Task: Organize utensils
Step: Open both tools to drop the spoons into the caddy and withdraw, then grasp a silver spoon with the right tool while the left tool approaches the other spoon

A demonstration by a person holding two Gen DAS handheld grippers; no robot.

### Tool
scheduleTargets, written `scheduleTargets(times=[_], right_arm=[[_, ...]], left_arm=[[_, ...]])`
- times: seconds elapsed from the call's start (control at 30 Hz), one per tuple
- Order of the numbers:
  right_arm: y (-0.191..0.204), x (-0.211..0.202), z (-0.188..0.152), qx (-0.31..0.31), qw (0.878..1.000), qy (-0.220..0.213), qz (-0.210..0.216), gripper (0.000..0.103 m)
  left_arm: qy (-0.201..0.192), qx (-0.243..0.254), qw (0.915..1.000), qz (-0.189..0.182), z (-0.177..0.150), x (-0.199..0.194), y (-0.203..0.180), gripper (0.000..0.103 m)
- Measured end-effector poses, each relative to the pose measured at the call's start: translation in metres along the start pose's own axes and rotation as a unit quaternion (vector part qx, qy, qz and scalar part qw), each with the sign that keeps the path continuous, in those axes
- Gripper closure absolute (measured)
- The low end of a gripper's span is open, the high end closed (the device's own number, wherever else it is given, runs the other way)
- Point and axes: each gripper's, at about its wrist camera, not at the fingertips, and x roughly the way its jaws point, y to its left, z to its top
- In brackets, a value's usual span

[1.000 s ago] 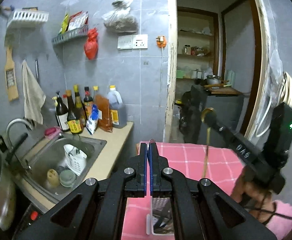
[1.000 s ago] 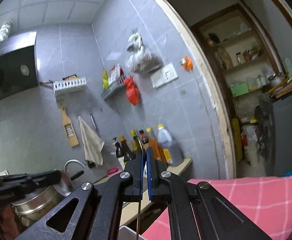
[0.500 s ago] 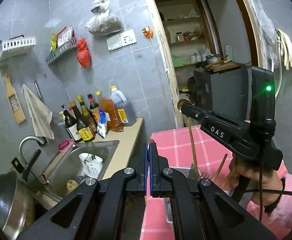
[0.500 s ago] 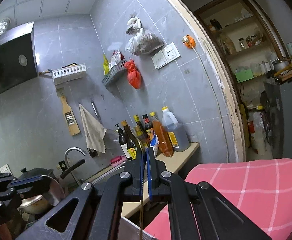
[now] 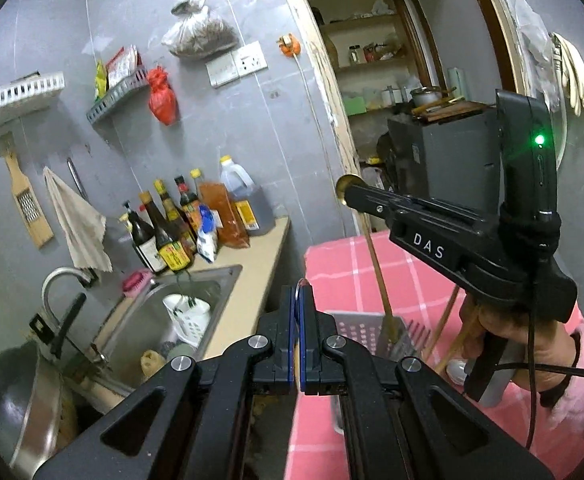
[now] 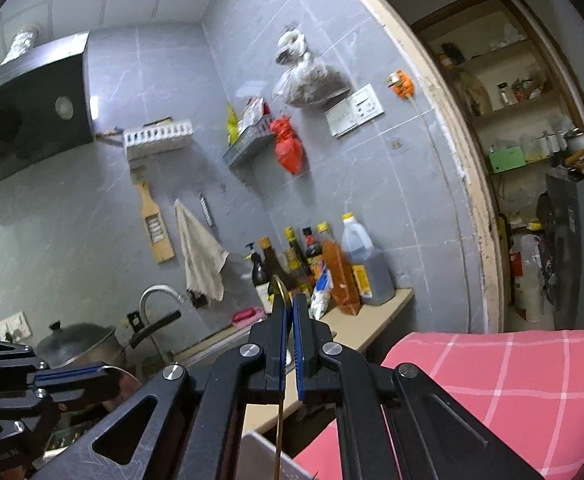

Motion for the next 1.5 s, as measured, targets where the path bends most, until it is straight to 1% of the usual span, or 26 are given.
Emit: scheduleTargets(times=[0.17, 0.37, 0.47, 0.53, 0.67, 0.73, 0.8, 0.87, 0.93, 0.97, 1.03, 1.07, 1.1, 1.13, 1.23, 1.3, 1.33, 1.37, 1.4, 1.43, 1.5], right_arm=[[0.002, -0.003, -0.014, -0.015, 0.999, 0.029, 0.007, 0.099], [-0.003, -0.008, -0.026, 0.004, 0.999, 0.039, 0.007, 0.099], [-0.002, -0.013, -0.026, 0.002, 0.999, 0.039, 0.002, 0.098], [-0.001, -0.016, -0.026, -0.004, 0.999, 0.048, 0.004, 0.097], [0.002, -0.02, -0.025, -0.012, 0.998, 0.065, 0.011, 0.096], [0.002, -0.022, -0.025, -0.014, 0.997, 0.072, 0.014, 0.09], [0.002, -0.025, -0.025, -0.015, 0.997, 0.076, 0.015, 0.073], [0.002, -0.027, -0.024, -0.015, 0.997, 0.077, 0.016, 0.07], [0.001, -0.031, -0.022, -0.012, 0.997, 0.076, 0.014, 0.069], [0.0, -0.035, -0.019, -0.01, 0.997, 0.072, 0.01, 0.069], [-0.003, -0.044, -0.014, -0.006, 0.998, 0.065, 0.002, 0.067], [-0.004, -0.051, -0.01, -0.002, 0.998, 0.06, -0.003, 0.061], [-0.005, -0.056, -0.007, -0.001, 0.998, 0.057, -0.007, 0.053], [-0.006, -0.063, -0.004, -0.001, 0.999, 0.052, -0.013, 0.05], [-0.009, -0.093, 0.009, -0.001, 0.998, 0.042, -0.05, 0.042], [-0.013, -0.11, 0.014, 0.0, 0.996, 0.042, -0.078, 0.03], [-0.015, -0.121, 0.016, 0.003, 0.995, 0.04, -0.091, 0.026], [-0.018, -0.134, 0.017, 0.005, 0.992, 0.044, -0.116, 0.021], [-0.02, -0.143, 0.016, 0.005, 0.99, 0.048, -0.131, 0.02], [-0.023, -0.154, 0.015, 0.005, 0.988, 0.056, -0.145, 0.02], [-0.03, -0.172, 0.009, 0.006, 0.981, 0.076, -0.179, 0.016]], left_arm=[[0.008, -0.013, 0.9999, -0.002, -0.004, 0.005, -0.001, 0.103], [0.026, -0.03, 0.9992, -0.003, -0.012, 0.012, -0.002, 0.103], [0.04, -0.054, 0.9976, -0.016, -0.016, 0.016, 0.002, 0.102], [0.052, -0.077, 0.9952, -0.031, -0.018, 0.019, 0.008, 0.102], [0.052, -0.101, 0.9923, -0.05, -0.017, 0.016, 0.009, 0.099], [0.05, -0.108, 0.9911, -0.06, -0.016, 0.013, 0.009, 0.099], [0.05, -0.114, 0.9901, -0.065, -0.015, 0.012, 0.008, 0.097], [0.052, -0.123, 0.9886, -0.07, -0.016, 0.012, 0.008, 0.096], [0.05, -0.136, 0.9867, -0.074, -0.017, 0.009, 0.009, 0.094], [0.047, -0.143, 0.9857, -0.076, -0.017, 0.007, 0.01, 0.091], [0.036, -0.157, 0.9838, -0.079, -0.017, 0.001, 0.012, 0.079], [0.027, -0.163, 0.9831, -0.079, -0.017, -0.002, 0.012, 0.067], [0.014, -0.17, 0.9823, -0.079, -0.016, -0.007, 0.012, 0.063], [0.002, -0.175, 0.9813, -0.081, -0.015, -0.012, 0.012, 0.063], [-0.018, -0.186, 0.9778, -0.095, -0.011, -0.021, 0.009, 0.061], [-0.029, -0.194, 0.9751, -0.104, -0.009, -0.029, 0.004, 0.05], [-0.038, -0.196, 0.974, -0.108, -0.008, -0.034, 0.0, 0.047], [-0.047, -0.195, 0.9735, -0.109, -0.008, -0.039, -0.005, 0.042], [-0.055, -0.192, 0.9732, -0.113, -0.007, -0.044, -0.01, 0.039], [-0.064, -0.187, 0.9729, -0.12, -0.008, -0.05, -0.018, 0.039], [-0.07, -0.176, 0.9733, -0.13, -0.008, -0.057, -0.031, 0.037]])
